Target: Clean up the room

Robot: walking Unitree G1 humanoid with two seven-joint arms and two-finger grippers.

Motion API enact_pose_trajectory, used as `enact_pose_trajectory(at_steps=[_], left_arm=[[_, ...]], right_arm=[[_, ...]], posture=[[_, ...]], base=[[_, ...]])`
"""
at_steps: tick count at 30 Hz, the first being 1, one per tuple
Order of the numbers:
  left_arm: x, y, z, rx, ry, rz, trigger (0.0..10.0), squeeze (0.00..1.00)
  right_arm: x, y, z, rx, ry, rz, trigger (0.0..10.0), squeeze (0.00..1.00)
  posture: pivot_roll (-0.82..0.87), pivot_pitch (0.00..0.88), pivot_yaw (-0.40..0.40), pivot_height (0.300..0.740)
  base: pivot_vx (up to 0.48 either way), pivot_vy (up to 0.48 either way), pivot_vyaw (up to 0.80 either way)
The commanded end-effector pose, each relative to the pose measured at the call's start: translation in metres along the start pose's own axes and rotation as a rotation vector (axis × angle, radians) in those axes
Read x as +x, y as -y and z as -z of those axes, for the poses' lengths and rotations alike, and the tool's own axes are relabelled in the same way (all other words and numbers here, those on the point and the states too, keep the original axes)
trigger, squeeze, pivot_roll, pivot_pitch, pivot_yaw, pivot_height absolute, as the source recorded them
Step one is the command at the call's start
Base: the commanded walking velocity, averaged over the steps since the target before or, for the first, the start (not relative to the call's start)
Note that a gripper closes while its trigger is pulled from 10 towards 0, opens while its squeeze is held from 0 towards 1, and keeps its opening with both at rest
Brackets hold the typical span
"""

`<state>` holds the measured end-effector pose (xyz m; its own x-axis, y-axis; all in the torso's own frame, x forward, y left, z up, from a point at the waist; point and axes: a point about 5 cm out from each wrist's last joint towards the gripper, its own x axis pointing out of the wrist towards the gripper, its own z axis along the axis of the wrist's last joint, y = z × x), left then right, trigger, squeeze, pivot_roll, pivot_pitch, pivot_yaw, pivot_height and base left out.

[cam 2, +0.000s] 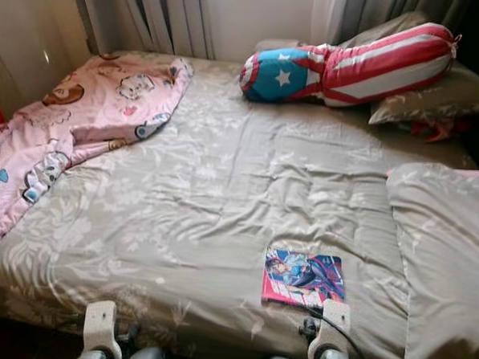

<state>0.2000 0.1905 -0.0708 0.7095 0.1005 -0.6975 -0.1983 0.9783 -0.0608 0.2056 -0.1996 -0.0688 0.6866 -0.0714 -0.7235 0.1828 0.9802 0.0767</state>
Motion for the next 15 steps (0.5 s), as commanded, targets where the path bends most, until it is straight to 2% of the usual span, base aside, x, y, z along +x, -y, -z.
enact_pose_trajectory(at_steps=[1,2,5,7,8,11,12,15], left_arm=[[0.001,-0.001,0.001,0.011,-0.023,-0.001,10.0,0.0],[0.0,-0.001,0.004,0.042,-0.049,-0.004,10.0,0.0],[0.0,0.001,0.008,0.061,-0.075,0.011,10.0,0.0],[-0.001,0.002,0.01,0.07,-0.088,0.014,10.0,0.0],[-0.001,0.002,0.013,0.08,-0.104,0.015,10.0,0.0],[-0.002,0.001,0.015,0.089,-0.118,0.016,10.0,0.0],[-0.002,0.001,0.016,0.089,-0.125,0.012,10.0,0.0],[-0.001,0.0,0.015,0.081,-0.128,0.0,10.0,0.0]], right_arm=[[-0.002,0.001,0.009,-0.026,-0.044,0.0,10.0,0.0],[-0.004,0.005,0.016,-0.05,-0.071,0.002,10.0,0.0],[-0.008,0.013,0.025,-0.046,-0.093,0.006,10.0,0.0],[-0.01,0.018,0.028,-0.043,-0.1,0.015,10.0,0.0],[-0.013,0.027,0.031,-0.04,-0.109,0.028,10.0,0.0],[-0.017,0.039,0.036,-0.036,-0.12,0.046,10.0,0.0],[-0.021,0.048,0.04,-0.029,-0.132,0.062,10.0,0.0],[-0.025,0.058,0.046,-0.021,-0.148,0.072,10.0,0.0]], posture=[[-0.15,0.0,-0.014,0.71],[-0.15,0.0,-0.013,0.72],[-0.17,0.0,-0.004,0.74],[-0.18,0.0,-0.002,0.74],[-0.18,0.0,-0.002,0.74],[-0.18,0.0,-0.003,0.74],[-0.18,0.0,-0.005,0.74],[-0.17,0.0,-0.008,0.74]], base=[[0.0,0.0,0.0],[0.0,0.0,0.0],[0.0,0.0,0.0],[0.0,0.0,0.0],[0.0,0.0,0.0],[0.0,0.0,0.0],[0.0,0.0,0.0],[0.0,0.0,0.0]])
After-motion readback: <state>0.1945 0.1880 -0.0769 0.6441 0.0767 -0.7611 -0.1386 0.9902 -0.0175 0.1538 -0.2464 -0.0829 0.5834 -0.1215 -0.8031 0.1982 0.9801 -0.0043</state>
